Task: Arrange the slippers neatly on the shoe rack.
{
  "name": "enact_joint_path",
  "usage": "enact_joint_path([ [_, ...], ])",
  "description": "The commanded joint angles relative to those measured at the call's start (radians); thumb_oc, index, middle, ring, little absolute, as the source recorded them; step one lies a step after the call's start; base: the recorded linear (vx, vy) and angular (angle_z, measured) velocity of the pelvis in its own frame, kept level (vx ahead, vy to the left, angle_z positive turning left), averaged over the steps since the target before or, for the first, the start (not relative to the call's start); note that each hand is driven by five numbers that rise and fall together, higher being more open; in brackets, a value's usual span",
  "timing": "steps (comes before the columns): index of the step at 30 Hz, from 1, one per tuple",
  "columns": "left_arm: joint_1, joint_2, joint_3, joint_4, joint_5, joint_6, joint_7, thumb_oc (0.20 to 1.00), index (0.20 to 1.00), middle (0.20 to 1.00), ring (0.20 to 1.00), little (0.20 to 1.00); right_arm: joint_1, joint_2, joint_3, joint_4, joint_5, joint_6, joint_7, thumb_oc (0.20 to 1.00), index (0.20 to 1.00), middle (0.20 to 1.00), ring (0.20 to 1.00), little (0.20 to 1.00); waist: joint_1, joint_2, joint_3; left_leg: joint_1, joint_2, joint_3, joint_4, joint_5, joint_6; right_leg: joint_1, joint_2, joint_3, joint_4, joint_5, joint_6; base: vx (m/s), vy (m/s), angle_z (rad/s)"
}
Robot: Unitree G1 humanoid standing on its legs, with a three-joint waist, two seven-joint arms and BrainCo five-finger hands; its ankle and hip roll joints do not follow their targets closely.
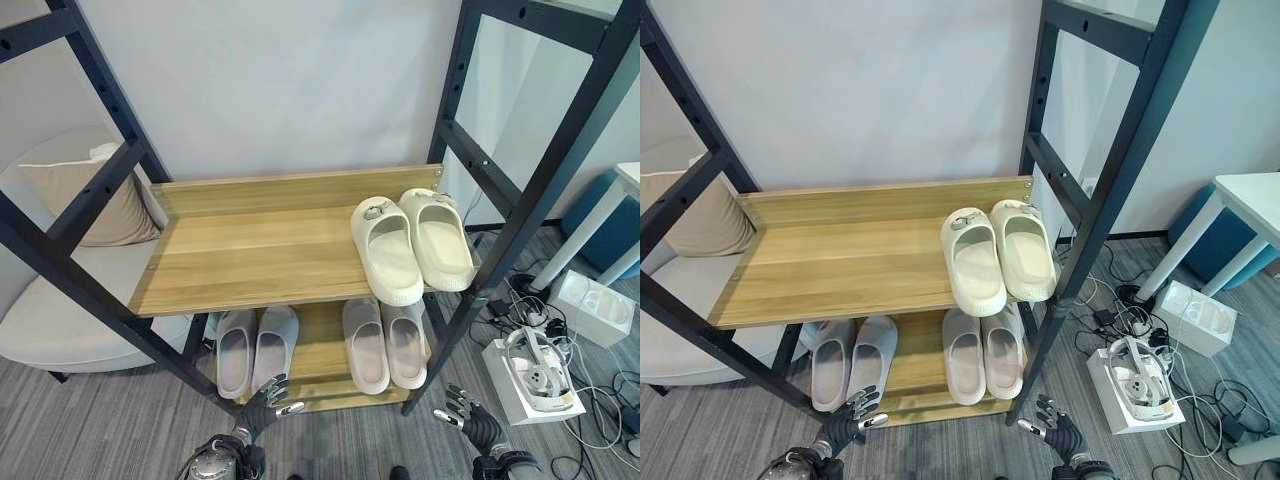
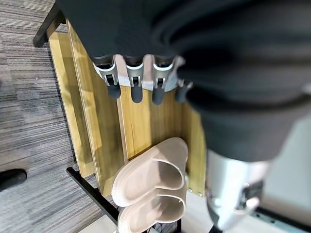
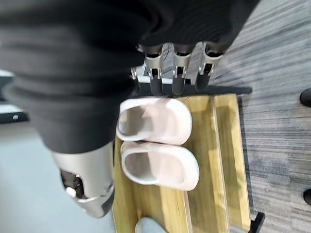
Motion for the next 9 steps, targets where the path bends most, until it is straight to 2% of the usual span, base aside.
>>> enact_joint_path([
  [1,-0.072,0.012,0.027,-0.005,-0.003,-0.043,0.016,1.000,1.000,1.000,1.000,1.000,-0.055,0.025,-0.025,-0.024,-0.026,-0.035,-0.017,1.000,1.000,1.000,1.000,1.000,0.002,-0.027,0.035,0.067,0.017,-0.056,0.001,-0.103,-0.006,-0.030,-0.030,-0.036,0.001,0.006,0.050,0.00,-0.011,-0.15],
  [9,-0.074,0.009,0.015,-0.007,0.018,-0.040,0.020,1.000,1.000,1.000,1.000,1.000,-0.069,0.039,-0.008,-0.024,-0.025,-0.032,-0.027,1.000,1.000,1.000,1.000,1.000,-0.007,-0.029,0.038,0.076,0.021,-0.042,0.001,-0.108,-0.005,-0.036,-0.025,-0.016,0.001,0.006,0.049,0.00,-0.008,-0.09],
])
